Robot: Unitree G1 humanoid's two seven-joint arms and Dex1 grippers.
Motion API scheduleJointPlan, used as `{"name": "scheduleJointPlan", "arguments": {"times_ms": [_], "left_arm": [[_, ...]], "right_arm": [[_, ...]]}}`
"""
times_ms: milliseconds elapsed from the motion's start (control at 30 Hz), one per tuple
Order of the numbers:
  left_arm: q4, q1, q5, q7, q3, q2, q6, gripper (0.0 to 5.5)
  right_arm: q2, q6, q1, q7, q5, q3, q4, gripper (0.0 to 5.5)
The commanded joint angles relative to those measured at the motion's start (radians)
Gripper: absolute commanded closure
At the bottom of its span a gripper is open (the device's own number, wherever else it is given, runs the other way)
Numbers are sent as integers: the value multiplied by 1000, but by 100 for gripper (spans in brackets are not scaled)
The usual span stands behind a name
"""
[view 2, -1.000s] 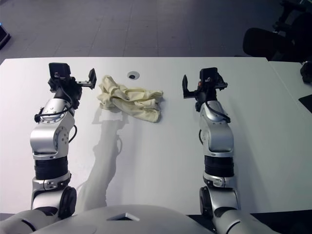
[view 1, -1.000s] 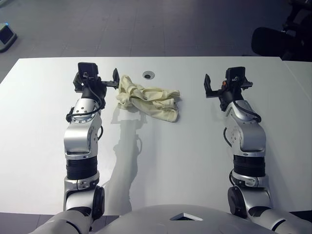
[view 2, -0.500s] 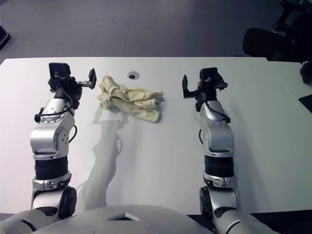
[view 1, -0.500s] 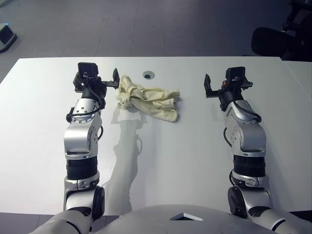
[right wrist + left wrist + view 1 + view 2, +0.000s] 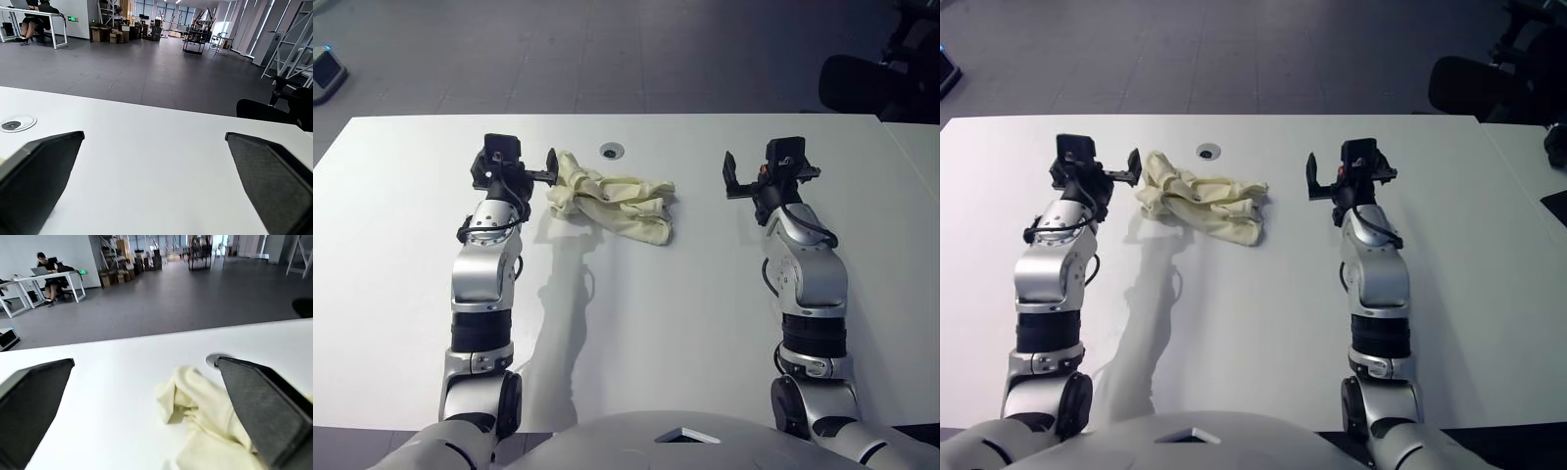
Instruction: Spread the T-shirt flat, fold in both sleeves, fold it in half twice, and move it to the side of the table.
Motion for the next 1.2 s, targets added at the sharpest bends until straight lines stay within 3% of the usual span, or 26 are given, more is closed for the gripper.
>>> {"name": "scheduleJointPlan", "arguments": {"times_ms": [33,167,333,600,833,1000,1200], "left_arm": [[338,-143,82,-95,-99,50,-174,10],[558,-194,194,-208,-243,93,-279,10],[627,-162,359,-312,-435,139,-353,10],[115,86,291,-595,-525,206,-171,10],[-174,222,282,-585,-508,206,28,10],[-303,232,200,-549,-439,127,181,10],[-447,213,124,-561,-352,146,306,10]], "right_arm": [[6,3,-6,-9,-3,-1,0,14],[13,3,7,-15,-4,-2,-9,14],[15,1,8,-20,-3,-2,-8,14],[-18,4,17,5,-8,4,-12,14],[-114,13,59,70,-29,9,-56,14],[-170,46,117,140,-16,12,-131,14],[-288,38,204,289,-5,44,-244,14]]}}
